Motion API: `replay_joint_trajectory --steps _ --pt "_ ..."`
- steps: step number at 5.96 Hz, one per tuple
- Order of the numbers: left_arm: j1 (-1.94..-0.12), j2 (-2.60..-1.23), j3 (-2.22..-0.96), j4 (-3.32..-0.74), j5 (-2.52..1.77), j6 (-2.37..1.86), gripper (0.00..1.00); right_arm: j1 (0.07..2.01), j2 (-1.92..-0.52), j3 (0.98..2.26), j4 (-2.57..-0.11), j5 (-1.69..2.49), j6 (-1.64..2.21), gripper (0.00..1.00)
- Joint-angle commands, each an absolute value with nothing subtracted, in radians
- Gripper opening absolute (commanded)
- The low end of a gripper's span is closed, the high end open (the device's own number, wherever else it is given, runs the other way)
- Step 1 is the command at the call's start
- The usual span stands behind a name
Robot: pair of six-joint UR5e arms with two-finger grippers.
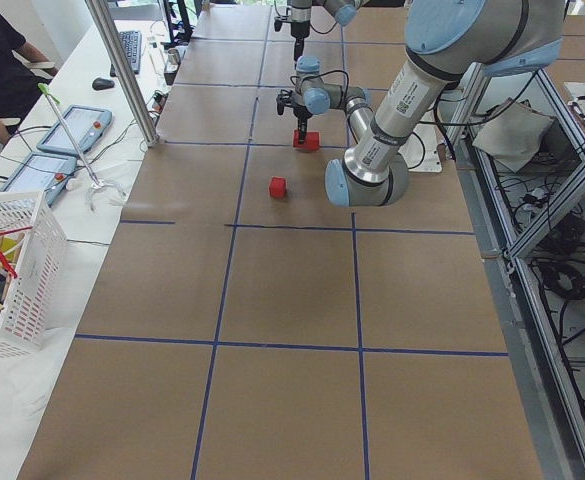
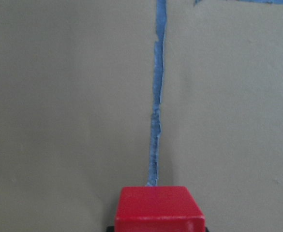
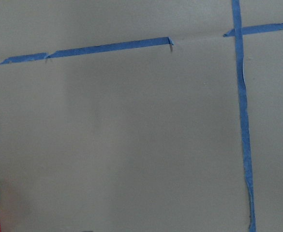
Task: Form red blocks into L shape at center
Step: 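Grasp the red cube with the left gripper and set it beside the center cube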
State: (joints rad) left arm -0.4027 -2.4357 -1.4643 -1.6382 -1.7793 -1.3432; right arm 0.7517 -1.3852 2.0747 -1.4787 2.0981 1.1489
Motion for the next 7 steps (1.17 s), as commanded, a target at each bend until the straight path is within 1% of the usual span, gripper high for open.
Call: replay_joint_trajectory --steps 1,2,3,4,5,6,7 --pt "-0.402 -2.434 -1.46 -1.638 -1.778 -1.339 0.1 0.75 -1.385 2.071 -1.479 2.097 1.149 1.0" --pt "-0.402 -2.433 -1.46 -1.641 -1.779 -1.33 0.43 0.75 -1.384 2.071 -1.479 2.097 1.149 1.0" --pt "-0.402 -2.433 -1.462 -1.646 -1.779 -1.327 0.67 0.749 -1.384 2.069 -1.479 2.095 1.149 1.0" --pt "-0.402 -2.431 -1.462 -1.651 -1.779 -1.325 0.79 0.749 -1.384 2.069 -1.479 2.095 1.149 1.0" --pt "-0.402 -2.433 -1.462 -1.652 -1.779 -1.327 0.95 0.747 -1.384 2.069 -1.479 2.095 1.149 1.0" --pt "-0.411 -2.434 -1.497 -1.649 -1.778 -1.327 0.97 0.747 -1.384 2.069 -1.479 2.095 1.149 1.0" --pt "-0.446 -2.413 -1.579 -1.648 -1.779 -1.33 0.97 0.747 -1.385 2.069 -1.479 2.094 1.149 1.0"
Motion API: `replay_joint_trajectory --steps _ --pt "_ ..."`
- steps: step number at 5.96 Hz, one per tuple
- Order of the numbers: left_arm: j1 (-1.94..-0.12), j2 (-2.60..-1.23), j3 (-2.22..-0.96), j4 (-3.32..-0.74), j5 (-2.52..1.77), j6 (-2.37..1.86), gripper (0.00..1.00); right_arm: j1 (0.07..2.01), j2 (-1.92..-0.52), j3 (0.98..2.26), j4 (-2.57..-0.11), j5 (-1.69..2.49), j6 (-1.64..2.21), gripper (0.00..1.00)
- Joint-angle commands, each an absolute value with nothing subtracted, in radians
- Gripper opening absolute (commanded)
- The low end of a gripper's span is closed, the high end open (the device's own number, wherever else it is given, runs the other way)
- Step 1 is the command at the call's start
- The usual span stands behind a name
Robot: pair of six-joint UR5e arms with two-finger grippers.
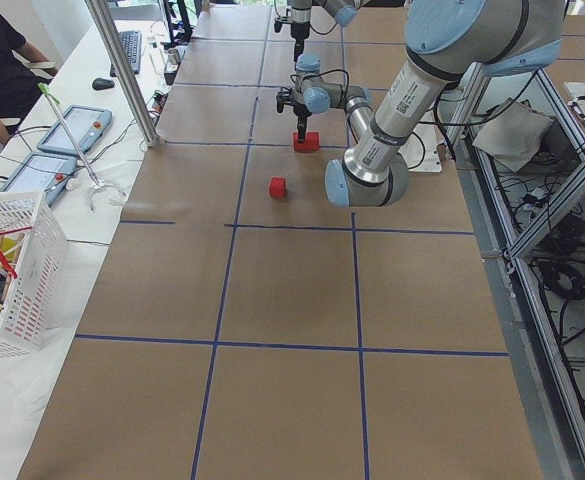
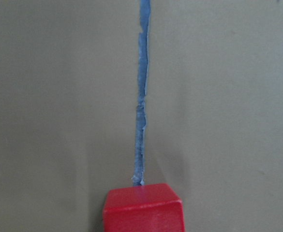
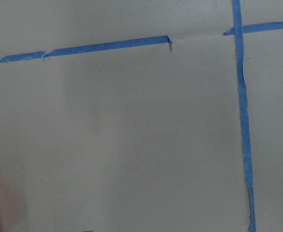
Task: Form red blocks into L shape at center
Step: 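Grasp the red cube with the left gripper and set it beside the center cube, then move the left gripper back to the remaining red cube and grasp it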
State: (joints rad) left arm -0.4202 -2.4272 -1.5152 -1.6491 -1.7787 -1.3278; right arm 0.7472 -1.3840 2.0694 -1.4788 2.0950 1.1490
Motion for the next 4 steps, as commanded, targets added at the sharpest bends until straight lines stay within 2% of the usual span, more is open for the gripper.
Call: replay_joint_trajectory --steps 1,4 --pt "-0.493 -2.343 -1.654 -1.651 -1.781 -1.325 0.95 0.749 -1.387 2.069 -1.479 2.094 1.149 1.0" --pt "-0.635 -2.121 -1.689 -1.771 -1.792 -0.966 0.94 0.747 -1.385 2.071 -1.479 2.094 1.149 1.0"
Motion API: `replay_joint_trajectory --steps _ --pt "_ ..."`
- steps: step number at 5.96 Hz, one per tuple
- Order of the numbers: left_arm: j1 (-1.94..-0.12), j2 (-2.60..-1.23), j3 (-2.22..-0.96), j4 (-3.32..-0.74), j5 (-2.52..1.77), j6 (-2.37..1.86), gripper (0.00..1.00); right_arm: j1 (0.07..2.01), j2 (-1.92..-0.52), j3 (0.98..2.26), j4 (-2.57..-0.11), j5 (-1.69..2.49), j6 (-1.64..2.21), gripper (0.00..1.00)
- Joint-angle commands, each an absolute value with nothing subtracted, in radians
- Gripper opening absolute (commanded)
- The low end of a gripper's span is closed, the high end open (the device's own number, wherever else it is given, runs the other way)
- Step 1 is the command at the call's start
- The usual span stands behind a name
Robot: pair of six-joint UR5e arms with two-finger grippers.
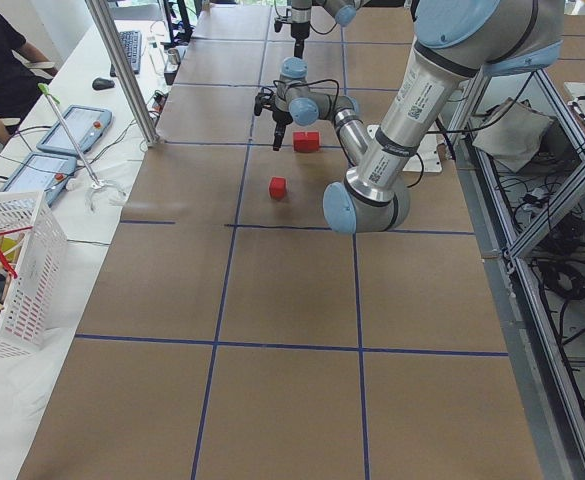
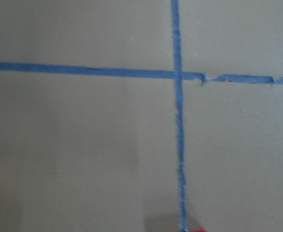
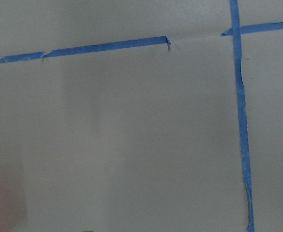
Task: Form red blocks into L shape at center
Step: 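Move the left gripper back to the remaining red cube and grasp it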
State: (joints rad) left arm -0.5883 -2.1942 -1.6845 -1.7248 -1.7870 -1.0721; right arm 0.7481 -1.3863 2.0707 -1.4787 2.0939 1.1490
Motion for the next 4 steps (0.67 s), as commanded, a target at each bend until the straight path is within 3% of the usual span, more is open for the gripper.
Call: replay_joint_trajectory --steps 1,4 --pt "-0.649 -2.091 -1.683 -1.779 -1.831 -0.968 0.96 0.747 -1.385 2.069 -1.479 2.094 1.149 1.0" --pt "-0.638 -2.031 -1.677 -1.781 -1.857 -1.002 0.99 0.746 -1.384 2.071 -1.479 2.094 1.15 1.0"
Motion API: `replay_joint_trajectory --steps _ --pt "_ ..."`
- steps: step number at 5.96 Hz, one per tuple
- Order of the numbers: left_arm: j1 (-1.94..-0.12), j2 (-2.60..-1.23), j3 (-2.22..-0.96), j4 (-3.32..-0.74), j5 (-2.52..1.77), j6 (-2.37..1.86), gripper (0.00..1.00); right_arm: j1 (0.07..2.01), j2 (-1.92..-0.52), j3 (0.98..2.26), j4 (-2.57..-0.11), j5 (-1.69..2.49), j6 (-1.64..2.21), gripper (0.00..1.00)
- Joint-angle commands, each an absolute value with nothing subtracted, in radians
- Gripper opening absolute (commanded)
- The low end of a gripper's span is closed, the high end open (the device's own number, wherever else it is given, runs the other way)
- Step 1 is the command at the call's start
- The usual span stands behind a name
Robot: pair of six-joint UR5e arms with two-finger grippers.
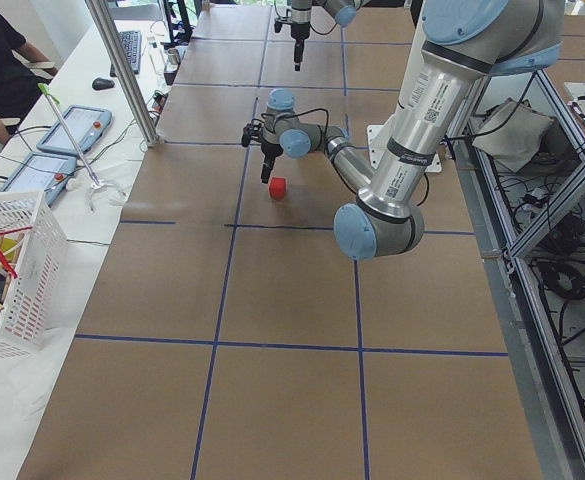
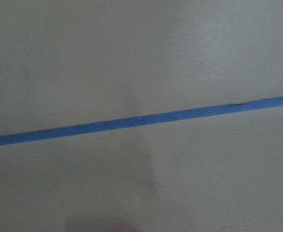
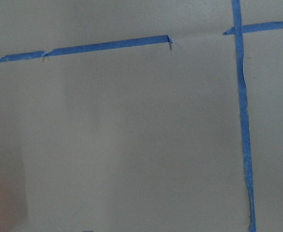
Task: Form red blocks into L shape at center
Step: 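Move the left gripper back to the remaining red cube and grasp it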
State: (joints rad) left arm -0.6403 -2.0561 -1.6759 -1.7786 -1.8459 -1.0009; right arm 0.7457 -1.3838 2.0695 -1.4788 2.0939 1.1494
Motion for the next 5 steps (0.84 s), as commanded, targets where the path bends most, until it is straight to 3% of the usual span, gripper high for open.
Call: replay_joint_trajectory --steps 1,5 --pt "-0.637 -2.031 -1.672 -1.781 -1.877 -1.017 0.99 0.746 -1.385 2.071 -1.479 2.094 1.15 1.0" --pt "-0.629 -2.042 -1.643 -1.781 -1.879 -1.035 0.94 0.746 -1.387 2.069 -1.479 2.092 1.15 1.0"
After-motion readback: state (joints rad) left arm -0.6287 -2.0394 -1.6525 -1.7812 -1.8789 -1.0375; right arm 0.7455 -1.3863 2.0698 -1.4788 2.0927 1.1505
